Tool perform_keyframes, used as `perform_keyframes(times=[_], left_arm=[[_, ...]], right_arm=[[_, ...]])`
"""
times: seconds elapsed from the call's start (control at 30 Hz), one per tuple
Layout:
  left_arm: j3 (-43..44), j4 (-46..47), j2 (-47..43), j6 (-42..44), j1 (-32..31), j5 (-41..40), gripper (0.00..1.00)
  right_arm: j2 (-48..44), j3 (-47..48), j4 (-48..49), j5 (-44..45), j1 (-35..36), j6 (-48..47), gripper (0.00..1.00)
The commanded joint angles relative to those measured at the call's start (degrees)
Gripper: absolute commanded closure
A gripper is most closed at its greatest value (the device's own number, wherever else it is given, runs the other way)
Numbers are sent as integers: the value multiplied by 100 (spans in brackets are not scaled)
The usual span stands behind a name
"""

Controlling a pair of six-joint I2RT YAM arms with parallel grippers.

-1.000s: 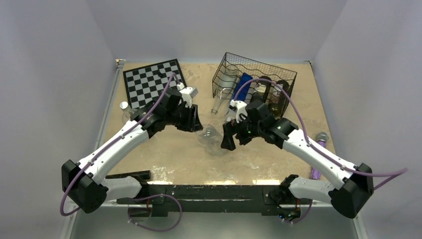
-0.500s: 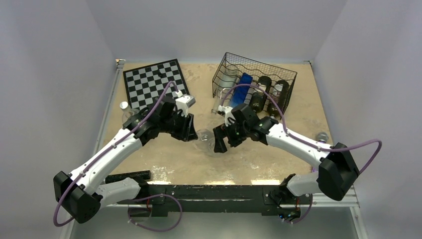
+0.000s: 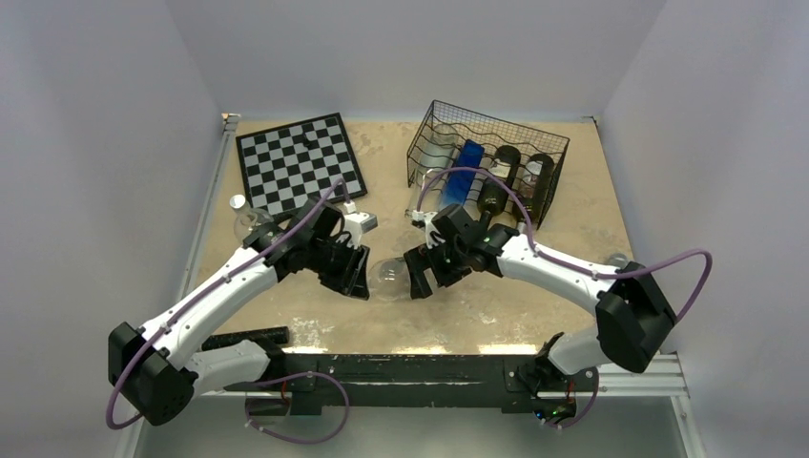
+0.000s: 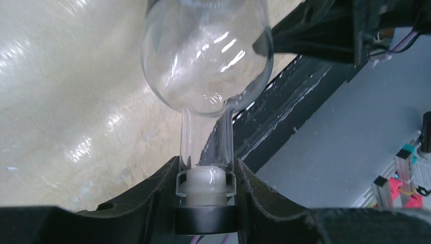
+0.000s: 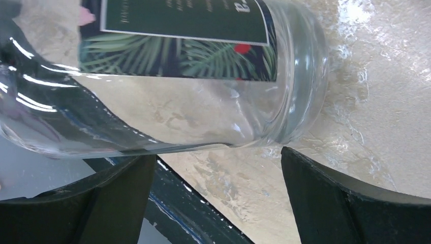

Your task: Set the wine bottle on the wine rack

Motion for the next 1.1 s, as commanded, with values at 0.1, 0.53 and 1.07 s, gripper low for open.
perform_keyframes(times=[0.1, 0.53, 1.07], left_arm=[[-228, -150, 290, 32, -111, 356, 100], [-705, 1757, 905, -263, -613, -299, 100], [-1668, 4187, 1338, -224, -1452, -2716, 100]], right_arm=[[166, 350, 75, 609, -1, 369, 4], [-1079, 276, -418, 1416, -1, 689, 4], [-2158, 87, -870, 2097, -32, 811, 3]])
